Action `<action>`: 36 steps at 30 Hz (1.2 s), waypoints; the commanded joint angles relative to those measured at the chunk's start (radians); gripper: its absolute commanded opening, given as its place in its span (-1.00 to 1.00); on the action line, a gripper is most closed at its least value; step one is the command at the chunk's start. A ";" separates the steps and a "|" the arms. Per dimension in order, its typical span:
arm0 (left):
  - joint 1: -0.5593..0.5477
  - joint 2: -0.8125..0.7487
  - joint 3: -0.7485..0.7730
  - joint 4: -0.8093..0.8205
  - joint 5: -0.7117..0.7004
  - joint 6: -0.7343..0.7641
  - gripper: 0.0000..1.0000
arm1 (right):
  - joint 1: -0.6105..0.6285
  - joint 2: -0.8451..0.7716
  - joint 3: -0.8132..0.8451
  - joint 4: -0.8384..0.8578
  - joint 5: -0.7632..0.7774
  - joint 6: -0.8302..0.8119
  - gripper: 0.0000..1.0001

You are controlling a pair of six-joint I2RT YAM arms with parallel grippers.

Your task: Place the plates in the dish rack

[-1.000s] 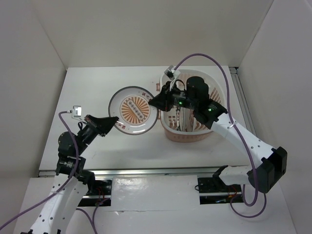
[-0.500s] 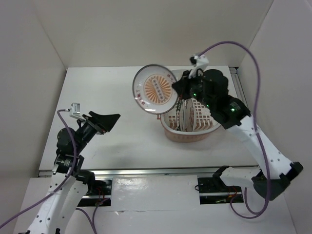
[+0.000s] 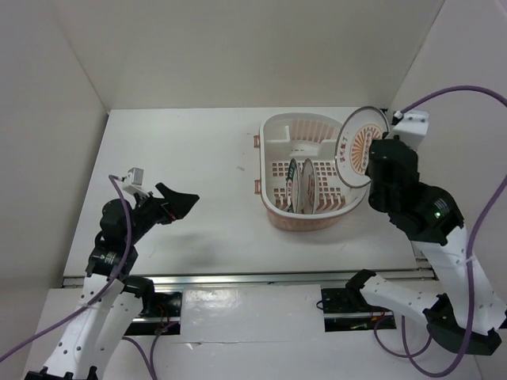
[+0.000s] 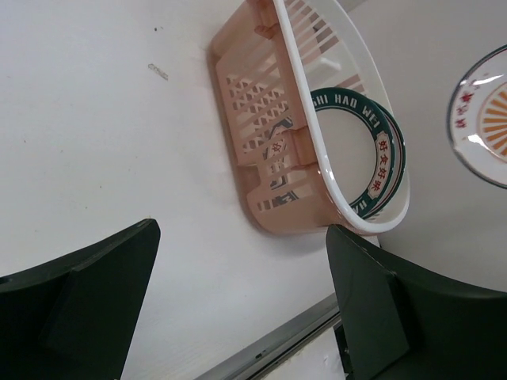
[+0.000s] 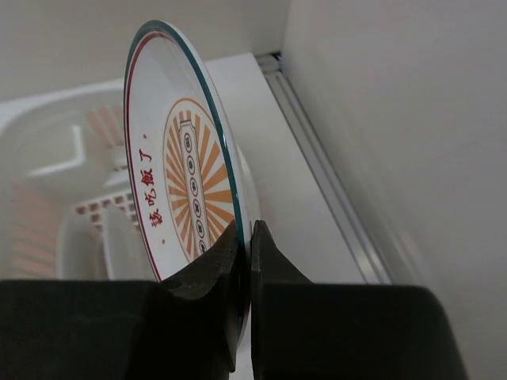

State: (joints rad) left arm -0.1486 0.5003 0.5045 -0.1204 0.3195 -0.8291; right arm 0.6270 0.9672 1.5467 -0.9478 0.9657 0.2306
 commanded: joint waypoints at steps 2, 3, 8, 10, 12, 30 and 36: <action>0.000 -0.031 0.026 0.005 0.026 0.056 1.00 | -0.021 0.039 -0.080 -0.042 0.119 0.038 -1.00; 0.000 -0.031 0.026 0.005 0.026 0.056 1.00 | -0.021 0.050 -0.111 -0.031 0.119 0.038 -1.00; 0.000 -0.040 0.035 -0.016 0.047 0.081 1.00 | -0.059 0.105 -0.172 0.056 0.070 -0.011 -1.00; 0.000 -0.051 0.035 -0.016 0.056 0.081 1.00 | -0.082 0.117 -0.200 0.102 0.010 -0.046 -1.00; 0.000 -0.051 0.035 -0.007 0.067 0.081 1.00 | -0.102 0.126 -0.227 0.151 -0.051 -0.099 -1.00; -0.009 -0.069 0.035 0.013 0.076 0.081 1.00 | -0.124 0.148 -0.422 0.297 -0.143 -0.198 -1.00; -0.019 -0.078 0.045 0.013 0.076 0.081 1.00 | -0.124 0.159 -0.441 0.325 -0.110 -0.208 -1.00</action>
State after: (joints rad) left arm -0.1627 0.4381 0.5056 -0.1524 0.3801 -0.7620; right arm 0.5068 1.1305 1.1122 -0.7120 0.7994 0.0414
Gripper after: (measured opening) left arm 1.000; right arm 0.089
